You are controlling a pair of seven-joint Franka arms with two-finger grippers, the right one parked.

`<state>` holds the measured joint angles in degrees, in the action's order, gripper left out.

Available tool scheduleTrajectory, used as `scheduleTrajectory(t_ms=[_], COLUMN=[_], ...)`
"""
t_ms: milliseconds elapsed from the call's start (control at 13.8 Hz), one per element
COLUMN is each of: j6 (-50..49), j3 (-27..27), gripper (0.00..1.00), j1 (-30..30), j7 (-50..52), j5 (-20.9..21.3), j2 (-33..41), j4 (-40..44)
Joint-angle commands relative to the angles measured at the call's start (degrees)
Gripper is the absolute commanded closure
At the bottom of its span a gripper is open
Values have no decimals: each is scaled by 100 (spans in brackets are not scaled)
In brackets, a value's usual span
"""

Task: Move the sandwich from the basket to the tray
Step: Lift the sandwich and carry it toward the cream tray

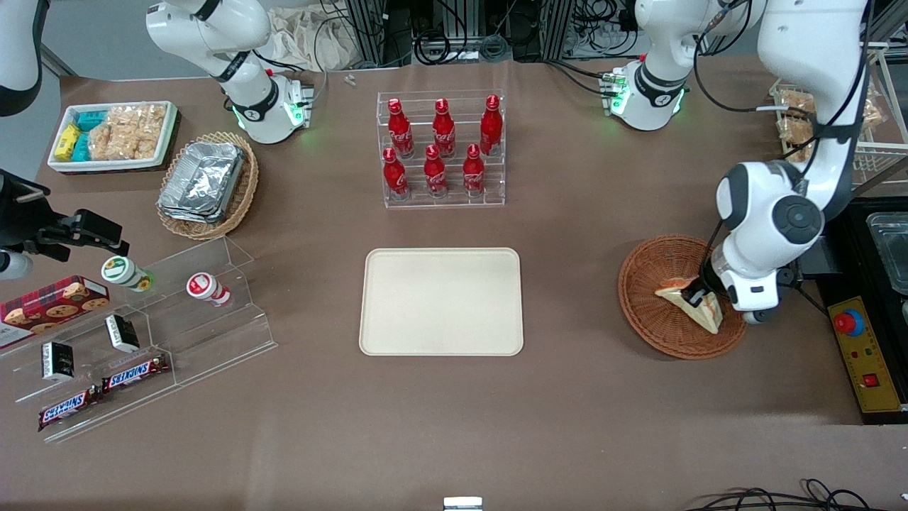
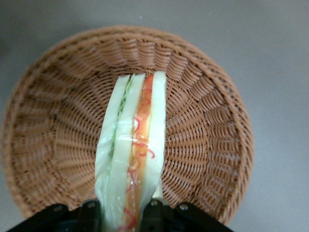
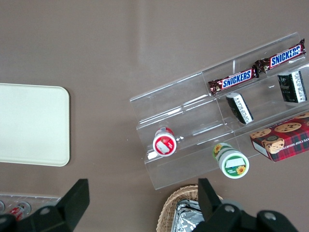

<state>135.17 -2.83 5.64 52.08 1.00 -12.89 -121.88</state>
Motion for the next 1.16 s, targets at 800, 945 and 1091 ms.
scheduleTrajectory(t_ms=[800,945,1091], j6=[-3287,-3181,-3023], j3=[1644,1987,2382], gripper=[100,100,100], j1=[78,157,306], j7=[-1886,-1790,-1571], j5=[-126,-135,49], j2=[375,384,244], j4=[2248,2292,2405])
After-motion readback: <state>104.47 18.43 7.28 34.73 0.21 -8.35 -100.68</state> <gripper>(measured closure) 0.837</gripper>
